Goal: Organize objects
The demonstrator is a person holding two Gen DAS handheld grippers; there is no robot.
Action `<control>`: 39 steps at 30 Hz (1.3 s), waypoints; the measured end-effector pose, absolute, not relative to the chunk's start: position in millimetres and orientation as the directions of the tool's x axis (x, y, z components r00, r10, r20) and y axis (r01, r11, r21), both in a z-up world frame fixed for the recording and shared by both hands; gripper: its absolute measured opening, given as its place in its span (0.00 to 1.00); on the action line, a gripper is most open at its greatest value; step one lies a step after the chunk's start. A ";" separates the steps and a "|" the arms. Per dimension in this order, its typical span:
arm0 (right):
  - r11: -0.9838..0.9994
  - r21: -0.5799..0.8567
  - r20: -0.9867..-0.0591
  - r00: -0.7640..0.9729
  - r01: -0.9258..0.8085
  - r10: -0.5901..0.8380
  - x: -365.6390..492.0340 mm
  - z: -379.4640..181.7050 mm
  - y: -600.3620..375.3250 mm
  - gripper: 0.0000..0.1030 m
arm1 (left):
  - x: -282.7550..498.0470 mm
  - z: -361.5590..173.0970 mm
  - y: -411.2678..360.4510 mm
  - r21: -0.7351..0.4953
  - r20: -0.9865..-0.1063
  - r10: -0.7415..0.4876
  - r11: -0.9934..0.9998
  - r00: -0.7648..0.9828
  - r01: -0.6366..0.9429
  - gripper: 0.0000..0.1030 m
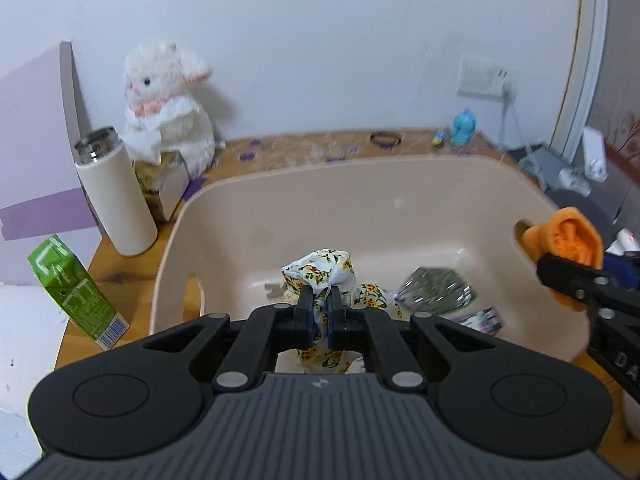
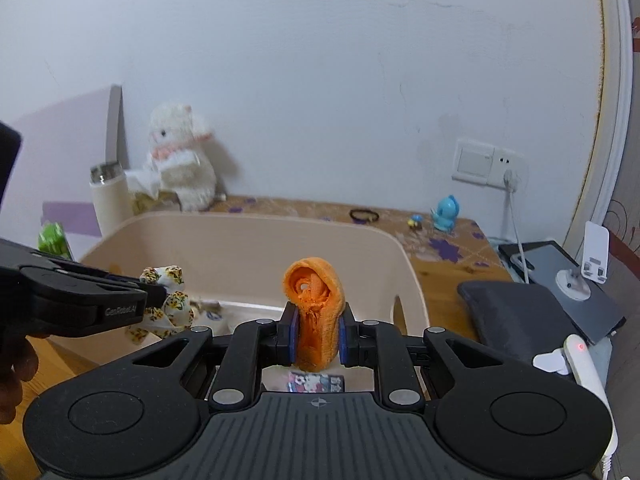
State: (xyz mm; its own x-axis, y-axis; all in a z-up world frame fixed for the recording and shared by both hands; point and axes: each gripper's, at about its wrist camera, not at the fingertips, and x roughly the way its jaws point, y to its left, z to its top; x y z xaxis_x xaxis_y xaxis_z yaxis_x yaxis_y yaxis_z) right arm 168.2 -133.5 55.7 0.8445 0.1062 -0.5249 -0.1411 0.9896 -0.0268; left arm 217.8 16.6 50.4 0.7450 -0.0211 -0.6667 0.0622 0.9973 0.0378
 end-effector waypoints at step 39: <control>0.990 -0.015 -0.526 0.843 -0.140 0.111 98.0 91.1 -157.3 0.87 | 126.7 91.6 12.9 0.054 -0.622 0.008 0.998 0.783 0.032 0.88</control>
State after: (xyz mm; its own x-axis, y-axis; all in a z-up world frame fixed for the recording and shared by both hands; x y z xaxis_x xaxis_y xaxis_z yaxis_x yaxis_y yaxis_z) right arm 98.0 -157.3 91.1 0.8430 0.1111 -0.5263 -0.1399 0.9900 -0.0151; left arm 126.7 12.9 91.6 0.7832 0.0079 -0.6217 0.0325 0.9980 0.0536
